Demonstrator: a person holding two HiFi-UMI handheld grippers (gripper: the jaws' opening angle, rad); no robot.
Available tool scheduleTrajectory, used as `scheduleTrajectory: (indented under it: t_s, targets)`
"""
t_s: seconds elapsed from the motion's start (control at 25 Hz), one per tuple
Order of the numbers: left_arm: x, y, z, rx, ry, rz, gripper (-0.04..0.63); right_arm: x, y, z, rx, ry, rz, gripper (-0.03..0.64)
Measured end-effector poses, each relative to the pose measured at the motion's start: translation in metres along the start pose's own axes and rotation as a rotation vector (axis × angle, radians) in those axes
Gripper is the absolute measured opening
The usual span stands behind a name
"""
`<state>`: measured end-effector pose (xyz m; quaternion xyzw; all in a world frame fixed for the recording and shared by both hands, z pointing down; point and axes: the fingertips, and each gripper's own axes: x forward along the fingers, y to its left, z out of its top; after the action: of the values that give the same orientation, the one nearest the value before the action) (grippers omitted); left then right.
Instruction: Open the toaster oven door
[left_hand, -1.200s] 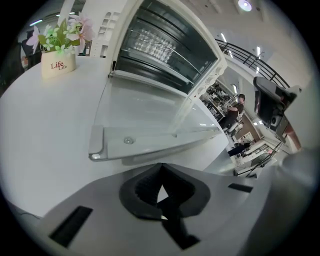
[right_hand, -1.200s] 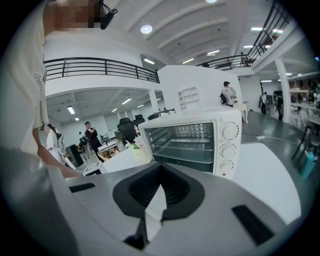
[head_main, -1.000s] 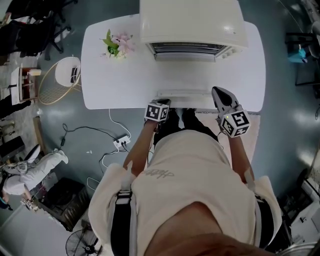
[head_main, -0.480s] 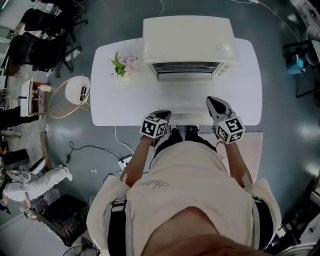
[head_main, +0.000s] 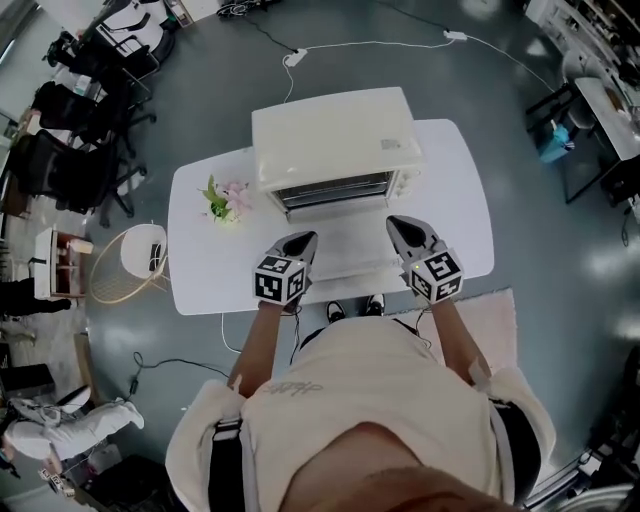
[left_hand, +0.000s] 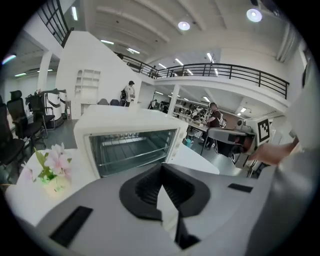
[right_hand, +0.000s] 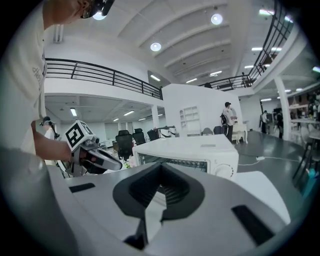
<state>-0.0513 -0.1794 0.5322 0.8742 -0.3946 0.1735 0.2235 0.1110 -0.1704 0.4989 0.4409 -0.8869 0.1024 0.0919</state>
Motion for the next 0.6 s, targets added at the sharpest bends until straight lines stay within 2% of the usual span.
scheduleTrajectory:
  t_s: [0.32, 0.6]
  targets:
    - [0.0, 0.001, 0.065, 0.053, -0.09, -0.011, 0.019, -0.002, -0.013, 0.046, -0.04, -0.048, -0.006, 0.006]
    - [-0.018, 0.002, 0.118, 0.096, -0.198, 0.011, 0.02, -0.002, -0.008, 0.103, -0.148, -0.115, 0.03, 0.006]
